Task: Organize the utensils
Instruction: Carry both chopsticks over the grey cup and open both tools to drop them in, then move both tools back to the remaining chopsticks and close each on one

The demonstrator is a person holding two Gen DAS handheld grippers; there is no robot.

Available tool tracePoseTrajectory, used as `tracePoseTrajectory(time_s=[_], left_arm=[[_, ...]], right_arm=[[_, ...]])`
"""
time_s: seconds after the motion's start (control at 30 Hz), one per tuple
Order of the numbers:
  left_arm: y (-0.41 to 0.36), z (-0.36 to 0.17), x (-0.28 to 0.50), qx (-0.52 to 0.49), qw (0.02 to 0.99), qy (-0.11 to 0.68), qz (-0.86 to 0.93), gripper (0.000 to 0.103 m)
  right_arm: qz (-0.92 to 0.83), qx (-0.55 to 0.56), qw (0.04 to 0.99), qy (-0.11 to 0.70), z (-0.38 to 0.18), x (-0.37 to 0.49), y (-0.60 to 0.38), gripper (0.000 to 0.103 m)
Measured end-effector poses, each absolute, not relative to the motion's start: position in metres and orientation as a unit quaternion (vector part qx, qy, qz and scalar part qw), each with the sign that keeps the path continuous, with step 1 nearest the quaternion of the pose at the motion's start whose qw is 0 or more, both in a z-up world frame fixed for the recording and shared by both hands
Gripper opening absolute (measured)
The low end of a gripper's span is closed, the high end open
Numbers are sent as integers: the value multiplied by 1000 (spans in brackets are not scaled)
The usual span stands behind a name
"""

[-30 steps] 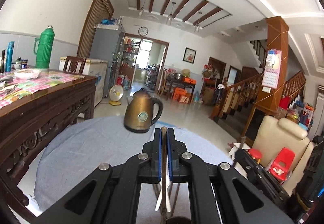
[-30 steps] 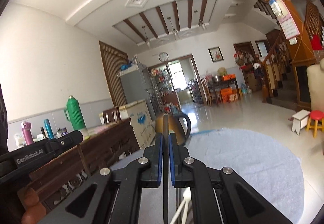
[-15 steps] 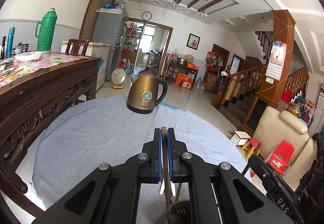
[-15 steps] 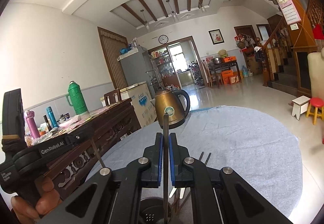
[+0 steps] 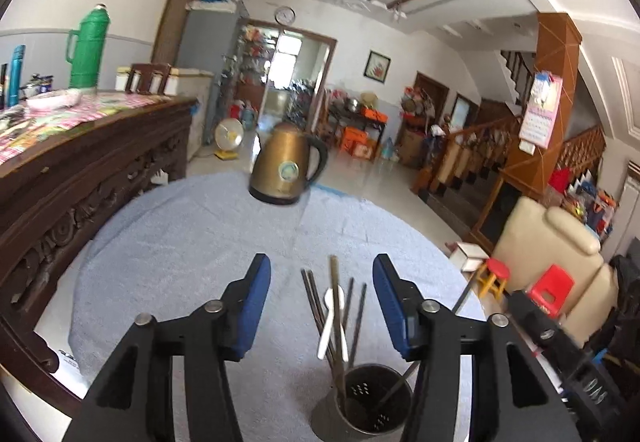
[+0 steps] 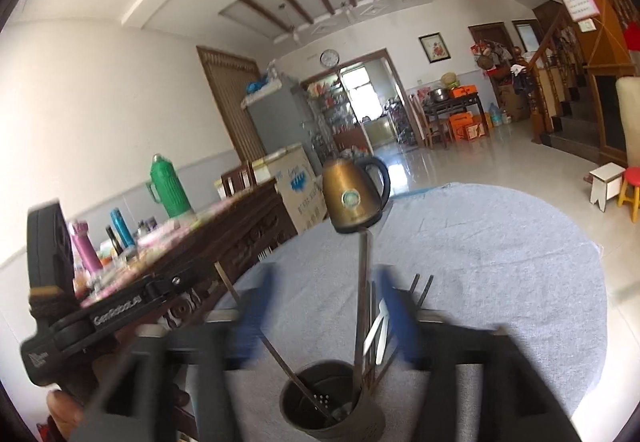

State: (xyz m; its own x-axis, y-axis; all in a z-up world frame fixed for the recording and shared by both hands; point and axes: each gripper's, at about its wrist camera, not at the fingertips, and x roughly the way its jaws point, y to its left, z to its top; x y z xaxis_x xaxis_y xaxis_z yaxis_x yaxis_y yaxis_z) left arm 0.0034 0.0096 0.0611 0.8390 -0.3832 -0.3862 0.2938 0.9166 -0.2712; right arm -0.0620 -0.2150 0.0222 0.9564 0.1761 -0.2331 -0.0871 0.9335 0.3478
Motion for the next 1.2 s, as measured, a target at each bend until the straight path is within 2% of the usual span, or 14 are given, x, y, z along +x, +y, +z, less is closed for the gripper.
tracePoseTrajectory(time_s=[0.1,0.17,0.3,0.43,0.6,0.87,0.97,1.13,1.2], left_arm=[[17,64,2,-101,957,216,-167,56],[22,62,3,-105,958,217,-158,58],[35,55,8,-122,955,228,-143,59],[47,44,15,-133,952,244,-126,59],[57,24,30,-138,947,270,-106,59],[64,-28,73,-135,923,350,-80,59],[61,-49,95,-126,911,385,-80,59],[45,-69,135,-94,895,427,-93,59],[38,-72,152,-83,888,442,-98,59]], right_arm=[[54,170,979,103,27,-71,-223,67],[42,181,978,93,27,-74,-234,61],[23,208,972,104,21,-67,-254,59],[1,234,963,134,7,-53,-273,54],[-16,254,951,174,-14,-37,-290,53],[-18,280,931,235,-50,-9,-306,50],[-18,288,919,269,-67,11,-311,46],[-5,289,894,343,-95,70,-320,44],[-4,281,885,372,-102,102,-322,39]])
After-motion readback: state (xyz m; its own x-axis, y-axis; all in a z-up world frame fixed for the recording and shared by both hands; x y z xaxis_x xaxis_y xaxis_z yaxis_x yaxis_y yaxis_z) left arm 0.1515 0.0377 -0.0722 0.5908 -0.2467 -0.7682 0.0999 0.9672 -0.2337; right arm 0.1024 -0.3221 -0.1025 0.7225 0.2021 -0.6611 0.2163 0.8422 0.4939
